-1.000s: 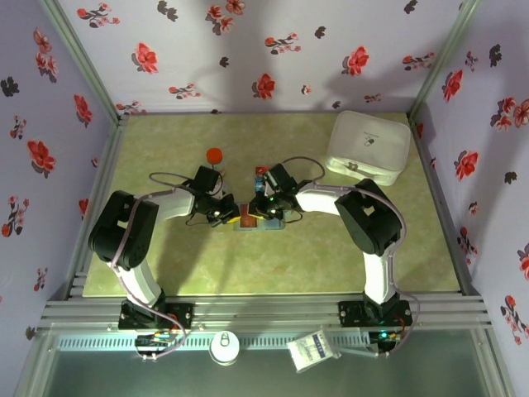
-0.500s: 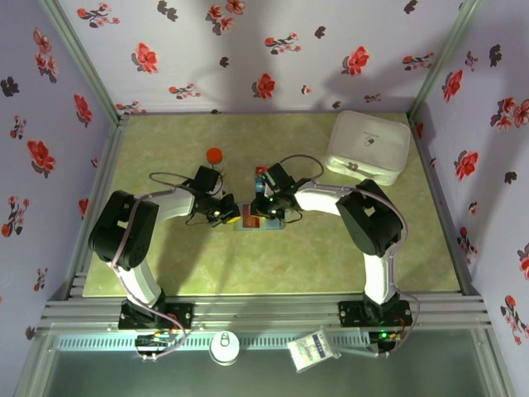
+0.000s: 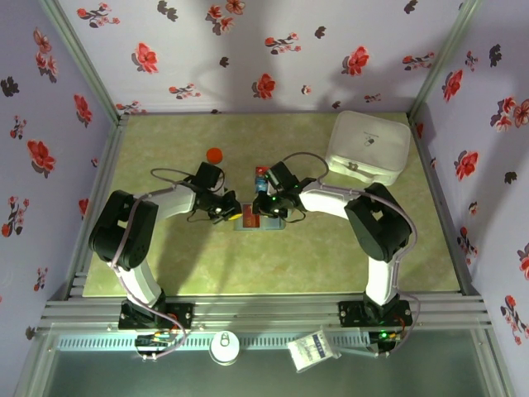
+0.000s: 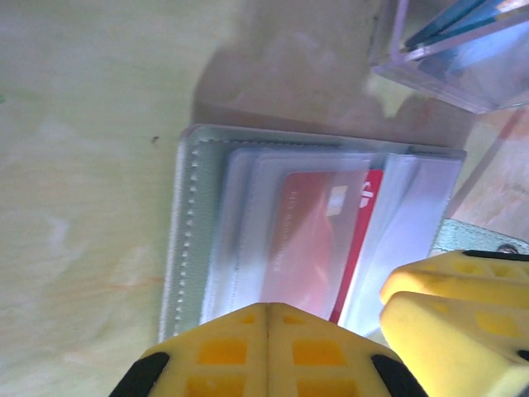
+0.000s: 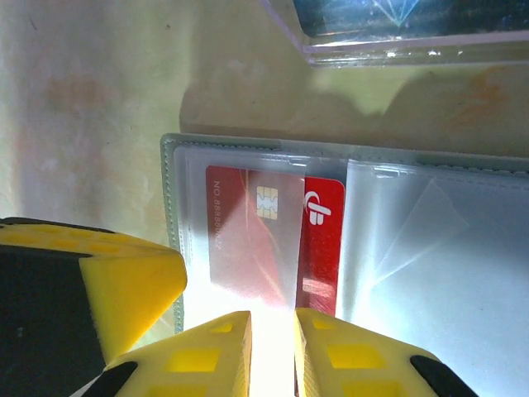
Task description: Take the credit cards out of the card holder
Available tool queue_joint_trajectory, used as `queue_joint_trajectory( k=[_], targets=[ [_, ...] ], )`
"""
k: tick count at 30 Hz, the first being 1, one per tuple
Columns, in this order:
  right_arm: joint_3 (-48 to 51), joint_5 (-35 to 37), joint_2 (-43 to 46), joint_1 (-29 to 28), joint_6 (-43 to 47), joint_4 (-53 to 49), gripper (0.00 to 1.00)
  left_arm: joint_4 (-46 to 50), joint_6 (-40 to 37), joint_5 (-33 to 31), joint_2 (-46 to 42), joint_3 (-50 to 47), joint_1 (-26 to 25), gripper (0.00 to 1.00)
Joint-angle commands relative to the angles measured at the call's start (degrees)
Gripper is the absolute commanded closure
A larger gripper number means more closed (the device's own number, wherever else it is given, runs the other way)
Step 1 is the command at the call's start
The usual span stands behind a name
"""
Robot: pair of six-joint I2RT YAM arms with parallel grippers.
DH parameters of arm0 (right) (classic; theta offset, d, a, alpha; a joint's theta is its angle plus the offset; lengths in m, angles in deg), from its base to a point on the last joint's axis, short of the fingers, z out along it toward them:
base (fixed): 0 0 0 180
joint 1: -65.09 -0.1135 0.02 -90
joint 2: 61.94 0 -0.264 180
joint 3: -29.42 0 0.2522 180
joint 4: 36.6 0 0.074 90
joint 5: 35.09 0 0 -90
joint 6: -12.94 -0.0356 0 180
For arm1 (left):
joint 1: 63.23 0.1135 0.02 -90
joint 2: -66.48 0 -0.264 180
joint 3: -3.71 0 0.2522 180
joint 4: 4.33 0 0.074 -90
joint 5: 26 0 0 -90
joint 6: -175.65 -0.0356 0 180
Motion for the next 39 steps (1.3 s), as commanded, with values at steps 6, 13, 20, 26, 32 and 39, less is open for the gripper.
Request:
queue_joint_trajectory(
  k=[6, 13, 20, 26, 32, 39],
  targets=[
    [1.93, 1.59, 0.91, 0.17, -0.5, -0.85, 0.78, 2.98, -1.92, -0.38, 1.99, 1.9, -0.91, 1.0],
    [1.95, 0.09, -0.55, 0.78, -1.08, 0.67, 0.78, 4.6, -3.0, -1.84, 3.32, 2.25, -0.91, 1.0],
    [2.53, -1.77, -1.87, 1.57, -1.49, 2.4, 0.78, 4.67, -2.8, -2.02, 3.9, 2.08, -0.9, 1.0],
    [3.23, -3.65, -2.98, 1.83, -2.45, 5.01, 0.78, 4.91, -2.87, -2.07, 4.1, 2.17, -0.97, 1.0],
    [4.29, -5.01, -2.6, 1.84, -3.95, 8.08, 0.8, 5.02, -2.88, -2.05, 4.26, 2.08, -0.95, 1.0],
    [4.93, -6.1, -0.74, 1.92, -5.22, 10.37, 0.84, 5.05, -2.93, -2.1, 4.34, 2.19, -0.91, 1.0]
  ],
)
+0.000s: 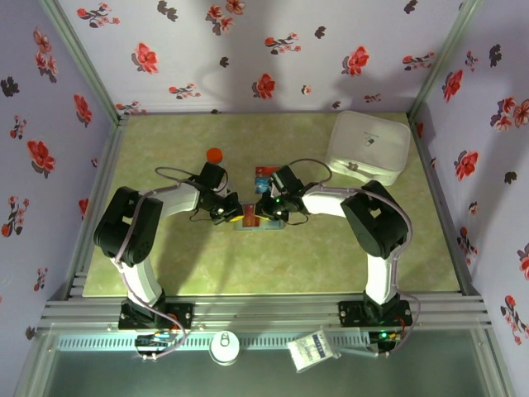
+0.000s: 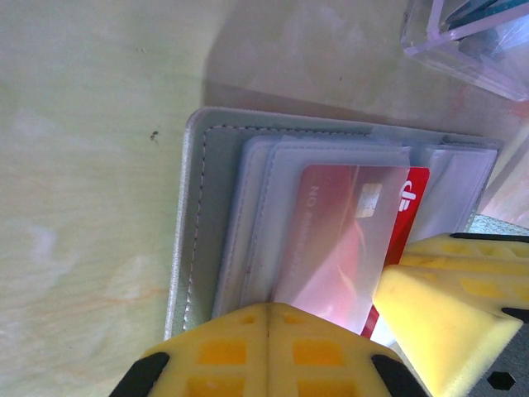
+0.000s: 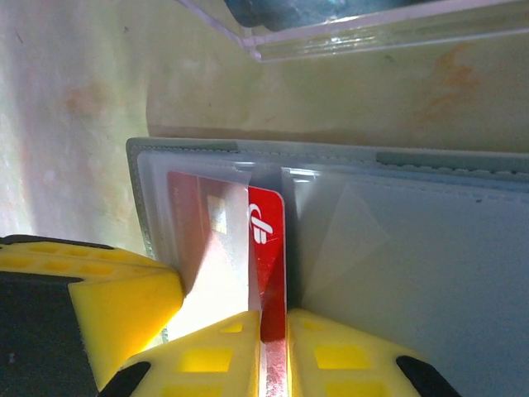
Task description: Take the credit cards out of the card holder
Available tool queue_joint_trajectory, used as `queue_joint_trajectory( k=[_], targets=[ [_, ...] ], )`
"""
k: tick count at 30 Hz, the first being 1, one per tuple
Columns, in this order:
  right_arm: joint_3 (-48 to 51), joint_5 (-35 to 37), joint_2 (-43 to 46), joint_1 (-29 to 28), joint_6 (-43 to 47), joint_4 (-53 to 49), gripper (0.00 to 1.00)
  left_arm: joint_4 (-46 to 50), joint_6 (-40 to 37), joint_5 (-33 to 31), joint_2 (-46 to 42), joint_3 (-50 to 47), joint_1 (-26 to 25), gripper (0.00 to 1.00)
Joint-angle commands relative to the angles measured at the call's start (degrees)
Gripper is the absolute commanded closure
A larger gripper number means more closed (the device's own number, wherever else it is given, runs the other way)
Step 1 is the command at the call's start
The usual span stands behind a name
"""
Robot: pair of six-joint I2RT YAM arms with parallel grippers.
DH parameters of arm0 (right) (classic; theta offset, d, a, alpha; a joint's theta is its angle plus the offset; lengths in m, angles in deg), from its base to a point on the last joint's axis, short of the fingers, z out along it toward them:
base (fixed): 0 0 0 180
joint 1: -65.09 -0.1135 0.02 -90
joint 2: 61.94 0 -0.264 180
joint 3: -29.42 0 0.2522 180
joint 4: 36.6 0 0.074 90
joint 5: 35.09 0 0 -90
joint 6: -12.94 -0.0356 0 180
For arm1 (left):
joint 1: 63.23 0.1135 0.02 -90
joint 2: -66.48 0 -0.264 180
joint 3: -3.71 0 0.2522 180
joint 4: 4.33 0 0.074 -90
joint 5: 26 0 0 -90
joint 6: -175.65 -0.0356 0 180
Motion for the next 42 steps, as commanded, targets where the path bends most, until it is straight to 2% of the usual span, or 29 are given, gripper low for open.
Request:
queue_joint_trajectory(
  k=[1, 16, 24, 33, 42],
  targets=[
    [0.59, -1.42, 1.29, 0.22, -1.57, 2.36, 0.85, 2.61, -1.56, -1.62, 1.67, 0.44, -0.24, 1.0],
    [3.0, -0.29, 2.97, 1.07, -1.46, 2.5, 0.95, 2.85, -1.54, -1.56, 1.79, 0.66, -0.24, 1.0],
    [5.29, 0.64, 4.69, 3.25, -0.13, 1.07, 0.96, 3.01, -1.59, -1.7, 1.5, 0.48, -0.26, 1.0],
    [2.51, 4.36, 7.49, 3.15, 4.09, -7.73, 0.97, 2.55, -1.37, -1.56, 1.19, 0.22, -0.28, 1.0],
    [-2.96, 9.13, 6.17, 0.81, 6.94, -15.45, 0.97, 2.52, -1.46, -1.39, 0.98, 0.12, -0.23, 1.0]
  ],
)
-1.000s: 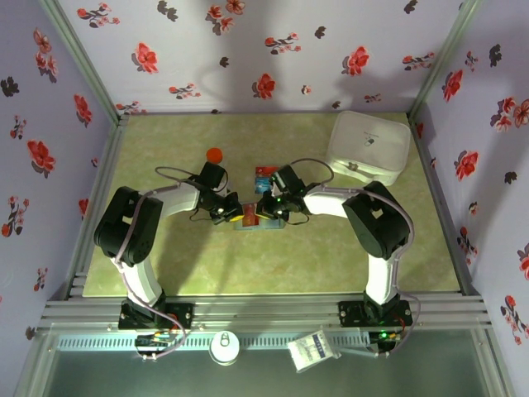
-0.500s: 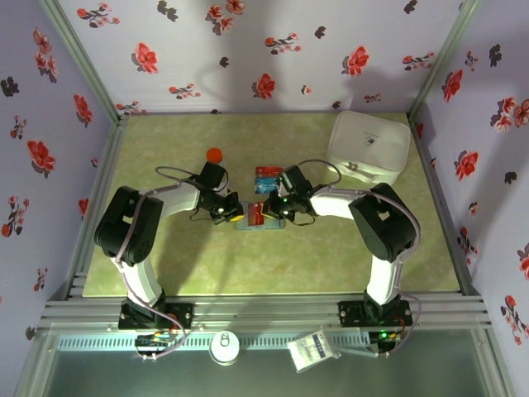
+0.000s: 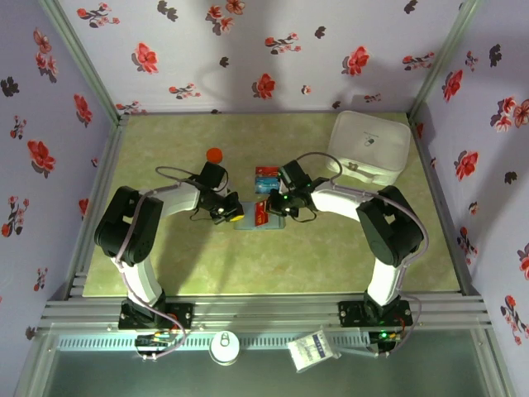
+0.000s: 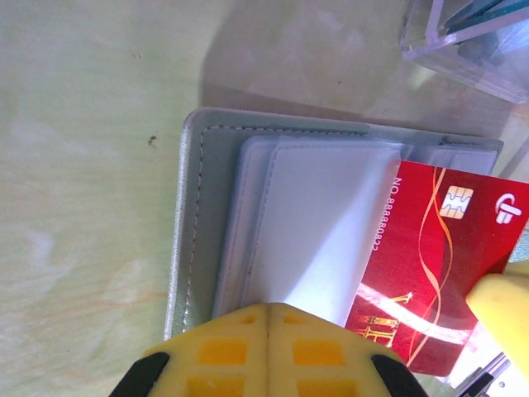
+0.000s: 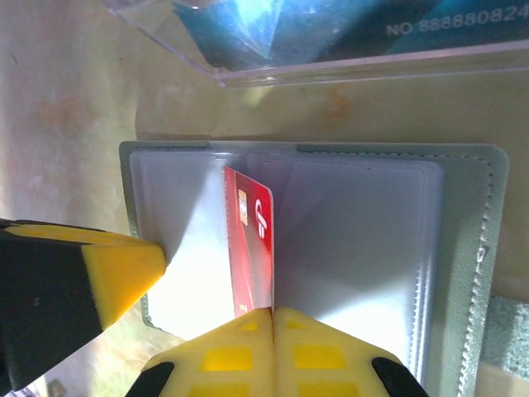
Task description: Take the credit cards out of the card holder
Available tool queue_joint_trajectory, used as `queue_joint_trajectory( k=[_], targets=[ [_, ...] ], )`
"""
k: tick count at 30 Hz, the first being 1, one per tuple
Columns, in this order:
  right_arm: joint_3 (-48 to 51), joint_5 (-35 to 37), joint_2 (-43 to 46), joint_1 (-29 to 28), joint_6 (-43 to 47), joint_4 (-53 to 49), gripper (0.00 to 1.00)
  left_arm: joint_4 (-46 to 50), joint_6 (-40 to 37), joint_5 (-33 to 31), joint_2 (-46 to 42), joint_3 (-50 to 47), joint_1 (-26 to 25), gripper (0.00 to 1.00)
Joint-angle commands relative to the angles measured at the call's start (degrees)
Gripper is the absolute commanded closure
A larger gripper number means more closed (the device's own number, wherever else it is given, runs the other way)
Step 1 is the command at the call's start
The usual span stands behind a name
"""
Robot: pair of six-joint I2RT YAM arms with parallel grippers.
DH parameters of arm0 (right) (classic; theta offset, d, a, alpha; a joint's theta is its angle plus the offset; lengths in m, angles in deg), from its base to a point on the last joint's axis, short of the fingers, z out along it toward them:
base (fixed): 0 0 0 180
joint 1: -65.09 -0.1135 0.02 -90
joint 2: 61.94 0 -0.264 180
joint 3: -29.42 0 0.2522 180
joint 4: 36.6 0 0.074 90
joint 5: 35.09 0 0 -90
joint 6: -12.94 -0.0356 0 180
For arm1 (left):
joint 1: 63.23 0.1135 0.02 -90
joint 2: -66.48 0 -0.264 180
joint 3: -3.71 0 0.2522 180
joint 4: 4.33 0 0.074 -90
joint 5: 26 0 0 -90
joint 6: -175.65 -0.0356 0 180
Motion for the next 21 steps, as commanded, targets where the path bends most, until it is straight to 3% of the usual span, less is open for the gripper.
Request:
queue_joint_trajectory(
  k=[1, 21],
  targets=[
    [-2.7, 4.46, -0.27, -1.1, 2.44, -5.98, 0.97, 2.09, -1.38, -1.28, 0.61, -0.35, -0.21, 1.0],
    [-5.68, 8.0, -0.79, -2.91, 1.63, -9.4, 0.96, 1.43, -1.14, -0.98, 0.4, -1.14, -0.26, 1.0]
  ],
)
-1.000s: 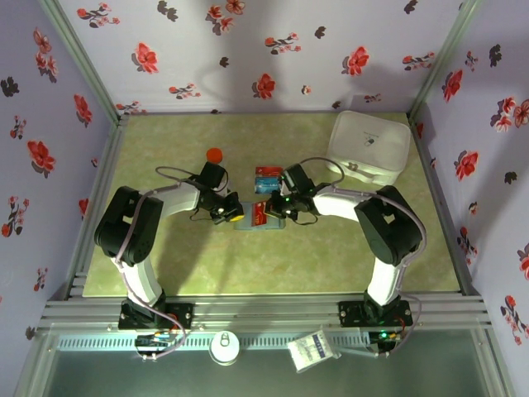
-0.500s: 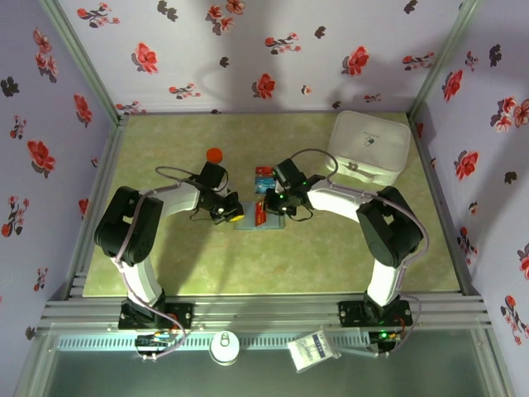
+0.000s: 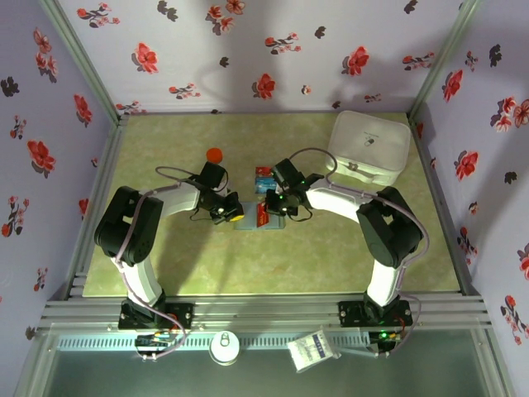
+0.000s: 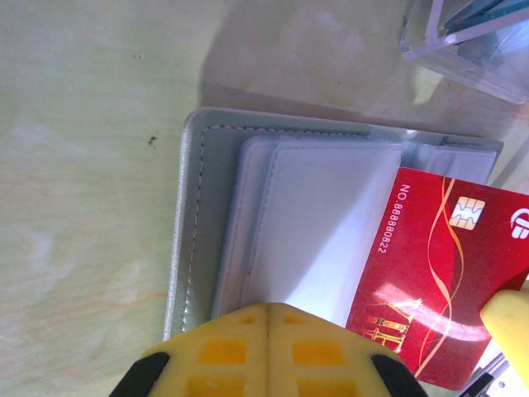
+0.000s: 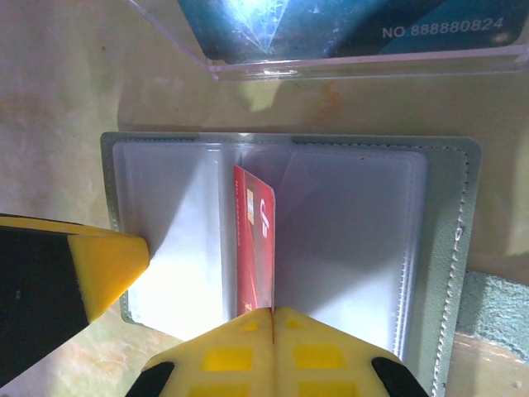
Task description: Take the credit cards out of the card holder
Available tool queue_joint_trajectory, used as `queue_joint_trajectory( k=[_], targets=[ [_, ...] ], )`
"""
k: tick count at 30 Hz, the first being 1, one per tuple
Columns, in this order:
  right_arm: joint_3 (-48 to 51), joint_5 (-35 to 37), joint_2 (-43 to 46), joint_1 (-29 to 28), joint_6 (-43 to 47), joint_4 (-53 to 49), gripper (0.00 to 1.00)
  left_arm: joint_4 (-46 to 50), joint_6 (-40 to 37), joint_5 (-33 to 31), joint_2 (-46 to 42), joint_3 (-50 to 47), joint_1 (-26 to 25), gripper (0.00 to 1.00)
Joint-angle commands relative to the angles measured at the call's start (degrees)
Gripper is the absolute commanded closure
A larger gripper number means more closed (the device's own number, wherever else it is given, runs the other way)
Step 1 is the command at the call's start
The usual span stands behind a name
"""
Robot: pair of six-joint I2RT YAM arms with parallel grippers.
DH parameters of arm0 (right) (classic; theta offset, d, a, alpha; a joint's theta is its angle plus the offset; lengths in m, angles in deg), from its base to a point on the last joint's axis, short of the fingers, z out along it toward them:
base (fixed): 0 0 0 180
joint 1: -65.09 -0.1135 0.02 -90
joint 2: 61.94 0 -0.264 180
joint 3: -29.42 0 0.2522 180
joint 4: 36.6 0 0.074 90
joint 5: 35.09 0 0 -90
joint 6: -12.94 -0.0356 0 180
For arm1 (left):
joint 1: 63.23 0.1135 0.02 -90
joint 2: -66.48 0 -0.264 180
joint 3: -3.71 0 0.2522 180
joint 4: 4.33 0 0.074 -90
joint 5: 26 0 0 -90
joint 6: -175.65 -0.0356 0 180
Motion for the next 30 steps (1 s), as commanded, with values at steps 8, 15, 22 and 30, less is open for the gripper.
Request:
queue_joint_trajectory(
  k=[8, 15, 22, 30],
  targets=[
    [-1.99, -1.46, -2.69, -1.01, -1.91, 0.66, 0.91, 1.41, -1.06, -0.98, 0.14, -1.12, -0.22, 1.0],
    [-1.55, -1.77, -2.91, -1.23, -2.14, 1.19, 0.9, 1.09, -0.94, -0.81, 0.22, -1.12, -0.23, 1.0],
    [-1.66, -2.49, -3.52, -1.23, -2.37, 1.45, 0.88, 1.12, -0.95, -0.69, 0.22, -0.99, -0.26, 1.0],
    [-1.64, -1.2, -2.41, -1.23, -2.03, 0.54, 0.92, 1.84, -1.29, -0.62, 0.05, -0.44, -0.18, 1.0]
  ],
)
